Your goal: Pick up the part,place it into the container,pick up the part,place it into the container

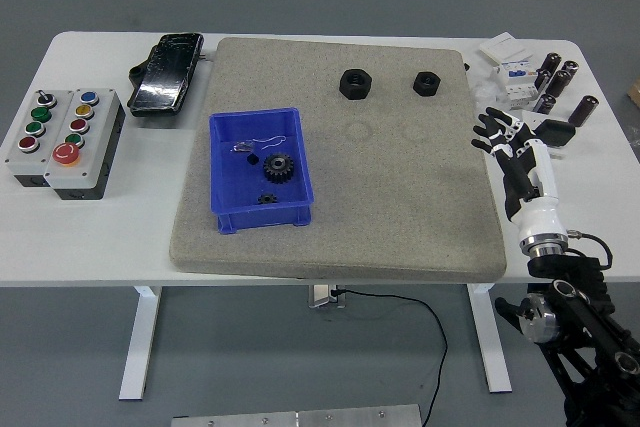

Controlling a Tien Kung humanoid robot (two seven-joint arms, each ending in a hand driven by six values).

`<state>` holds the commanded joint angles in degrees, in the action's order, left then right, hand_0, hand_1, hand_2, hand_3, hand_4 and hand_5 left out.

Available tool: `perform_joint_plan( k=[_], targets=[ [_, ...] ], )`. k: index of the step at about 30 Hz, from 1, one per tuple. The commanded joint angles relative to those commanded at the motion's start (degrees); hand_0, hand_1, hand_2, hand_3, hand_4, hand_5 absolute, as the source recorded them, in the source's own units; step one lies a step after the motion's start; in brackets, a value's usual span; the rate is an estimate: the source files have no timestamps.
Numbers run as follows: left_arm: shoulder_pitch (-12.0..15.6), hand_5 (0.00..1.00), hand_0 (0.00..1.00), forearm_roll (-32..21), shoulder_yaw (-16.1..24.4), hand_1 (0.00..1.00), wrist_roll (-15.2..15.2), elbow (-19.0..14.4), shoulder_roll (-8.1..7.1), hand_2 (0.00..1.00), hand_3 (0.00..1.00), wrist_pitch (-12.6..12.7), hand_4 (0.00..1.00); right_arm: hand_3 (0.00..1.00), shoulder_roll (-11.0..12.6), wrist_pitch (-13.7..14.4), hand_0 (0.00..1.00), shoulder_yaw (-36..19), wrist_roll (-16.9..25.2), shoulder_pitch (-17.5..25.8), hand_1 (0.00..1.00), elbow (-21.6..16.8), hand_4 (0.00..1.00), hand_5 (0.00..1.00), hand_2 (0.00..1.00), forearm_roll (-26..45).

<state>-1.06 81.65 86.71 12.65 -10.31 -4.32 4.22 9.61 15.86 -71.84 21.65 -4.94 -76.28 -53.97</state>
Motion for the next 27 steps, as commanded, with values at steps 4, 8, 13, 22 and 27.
perform_joint_plan(
  k=[4,8,13,22,27],
  targets=[
    [-0.2,0.362,0.66,0.1,-0.1,0.623,0.1,0.0,-0.09,0.581,0.616,-0.1,0.71,0.667,0.0,1.1,0.699,-1.0,0.0,0.0,0.709,-0.1,0.873,0.511,0.716,0.0],
    [-0.5,0.362,0.66,0.0,-0.3,0.623,0.1,0.0,-0.36,0.582,0.616,-0.2,0.71,0.664,0.4,1.6,0.698,-2.2,-0.1,0.2,0.707,-0.3,0.871,0.513,0.716,0.1],
    [-0.6,0.362,0.66,-0.2,-0.7,0.623,0.1,0.0,-0.92,0.582,0.616,-0.2,0.71,0.662,0.4,2.4,0.698,-4.8,-0.3,0.2,0.715,-0.7,0.866,0.514,0.712,-0.4],
    [-0.6,0.362,0.659,-0.1,-0.8,0.623,0.3,0.0,-1.79,0.582,0.616,-0.3,0.71,0.662,0.6,3.5,0.699,-9.0,-0.5,0.1,0.714,-1.2,0.862,0.512,0.712,-0.6],
    [-0.5,0.361,0.659,0.1,-0.5,0.623,0.3,0.0,-1.58,0.582,0.617,-0.3,0.71,0.662,0.2,3.6,0.67,-9.4,-0.4,0.2,0.692,-1.2,0.861,0.514,0.708,-0.5]
  ],
)
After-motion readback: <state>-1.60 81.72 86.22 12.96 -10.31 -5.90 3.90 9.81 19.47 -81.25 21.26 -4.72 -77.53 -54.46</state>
